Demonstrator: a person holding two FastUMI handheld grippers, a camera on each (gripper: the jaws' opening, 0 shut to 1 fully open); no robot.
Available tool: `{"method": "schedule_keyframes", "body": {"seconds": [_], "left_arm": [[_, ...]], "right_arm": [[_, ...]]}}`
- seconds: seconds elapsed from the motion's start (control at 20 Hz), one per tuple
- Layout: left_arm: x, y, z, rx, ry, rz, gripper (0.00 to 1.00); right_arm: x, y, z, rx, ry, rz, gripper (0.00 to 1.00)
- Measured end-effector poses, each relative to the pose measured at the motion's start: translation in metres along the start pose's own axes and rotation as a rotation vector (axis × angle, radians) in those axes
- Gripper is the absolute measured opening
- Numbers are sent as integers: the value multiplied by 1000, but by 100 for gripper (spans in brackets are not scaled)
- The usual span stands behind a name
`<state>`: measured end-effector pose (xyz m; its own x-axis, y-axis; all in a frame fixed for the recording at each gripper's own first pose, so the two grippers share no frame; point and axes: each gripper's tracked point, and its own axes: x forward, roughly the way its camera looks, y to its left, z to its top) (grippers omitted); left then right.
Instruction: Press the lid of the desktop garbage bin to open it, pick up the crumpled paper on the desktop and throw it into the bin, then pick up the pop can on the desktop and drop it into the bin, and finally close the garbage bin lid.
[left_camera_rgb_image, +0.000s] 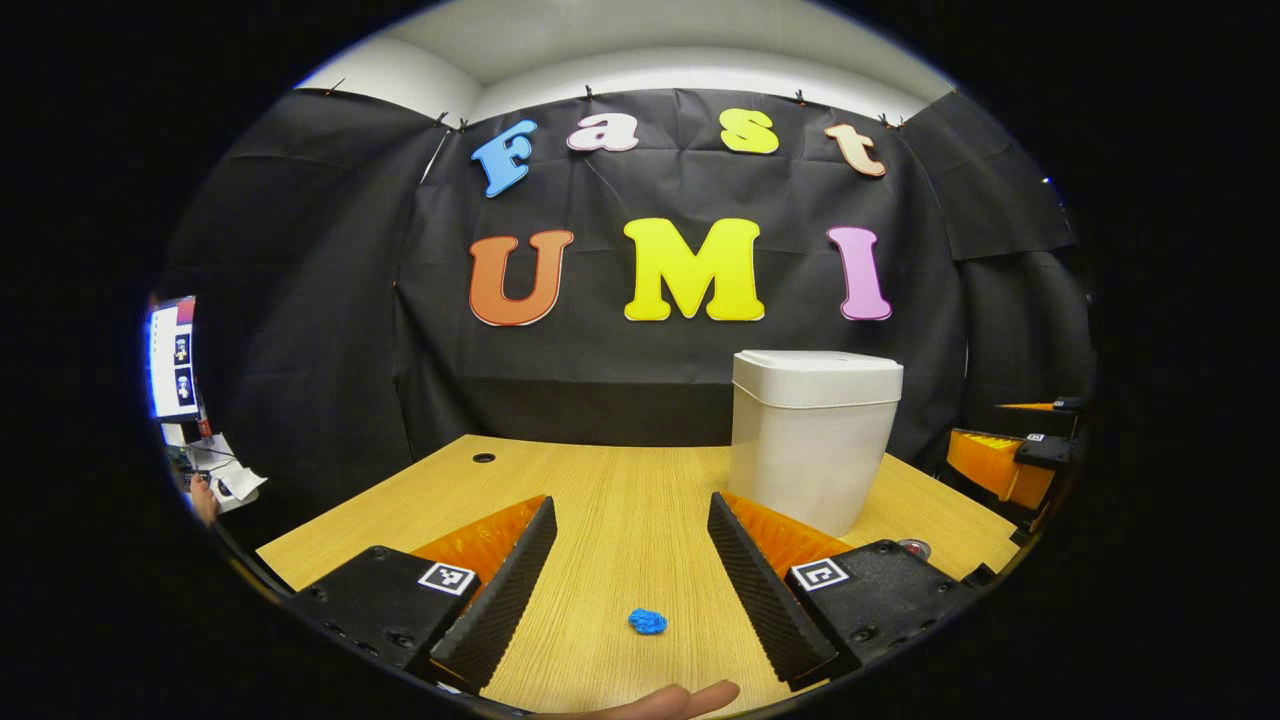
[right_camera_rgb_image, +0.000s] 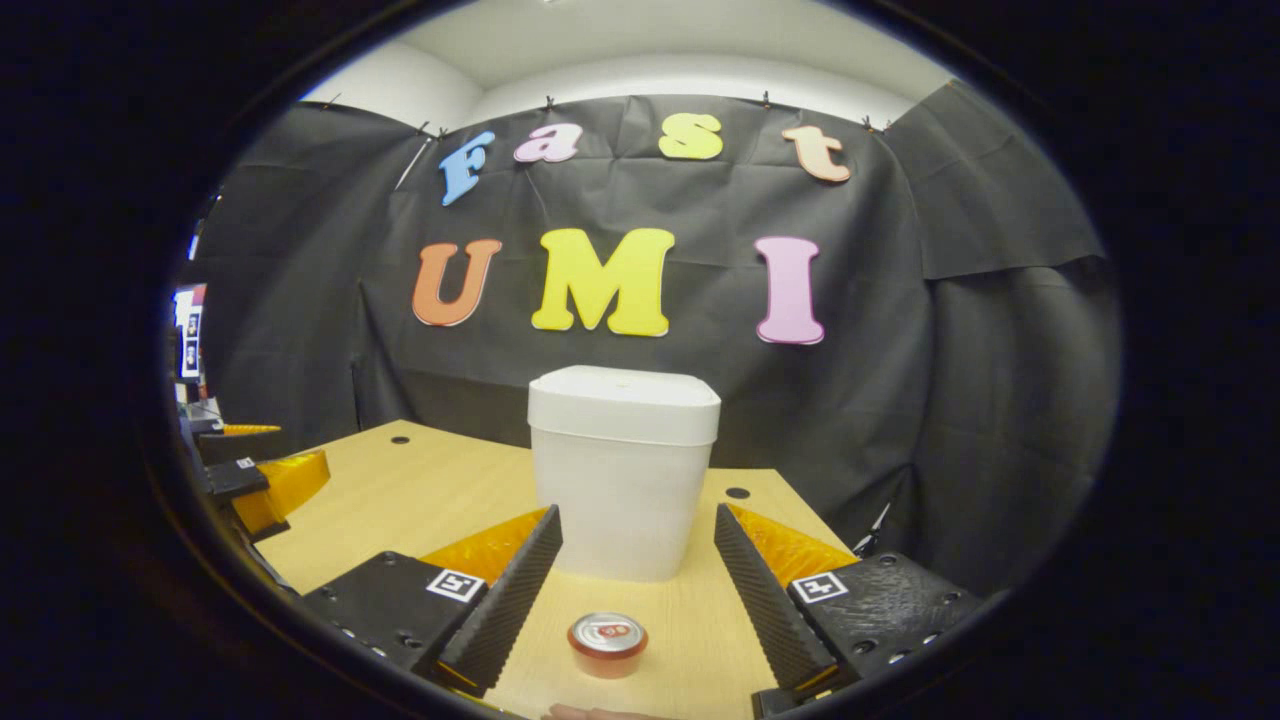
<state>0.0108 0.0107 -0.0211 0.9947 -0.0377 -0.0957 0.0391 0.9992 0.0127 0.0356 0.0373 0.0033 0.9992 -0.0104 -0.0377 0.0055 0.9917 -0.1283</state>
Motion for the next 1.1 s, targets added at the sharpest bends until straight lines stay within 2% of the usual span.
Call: {"method": "schedule_keyframes", "body": {"seconds": [0.1, 0.15, 0.35, 0.45, 0.5, 0.55, 0.6, 0.7, 0.9, 1.1], "left_arm": [[1, 1, 0, 6, 3, -11, 98], [3, 4, 1, 5, 5, -8, 98], [5, 13, 0, 3, 11, 1, 99], [7, 21, 1, 3, 6, 13, 99], [7, 23, 1, 0, 7, 17, 99], [8, 26, -1, -8, 10, 19, 99], [8, 27, 0, -18, 12, 20, 99], [9, 30, -1, -21, 17, 21, 98], [7, 44, 1, -26, 16, 46, 99], [6, 39, 5, -48, 6, 15, 98]], "right_arm": [[10, 7, 10, -6, -8, 3, 93], [15, 11, 15, -2, -11, 8, 98], [45, 18, 36, 43, -5, 23, 95], [61, 15, 54, 76, -21, 16, 98], [69, 14, 62, 83, -26, 12, 95], [77, 14, 71, 82, -29, 16, 98], [86, 14, 79, 83, -36, 17, 95], [104, 11, 91, 105, -39, 19, 95], [139, 14, 95, 160, 35, 32, 97], [163, 19, 99, 183, 72, 33, 92]]}}
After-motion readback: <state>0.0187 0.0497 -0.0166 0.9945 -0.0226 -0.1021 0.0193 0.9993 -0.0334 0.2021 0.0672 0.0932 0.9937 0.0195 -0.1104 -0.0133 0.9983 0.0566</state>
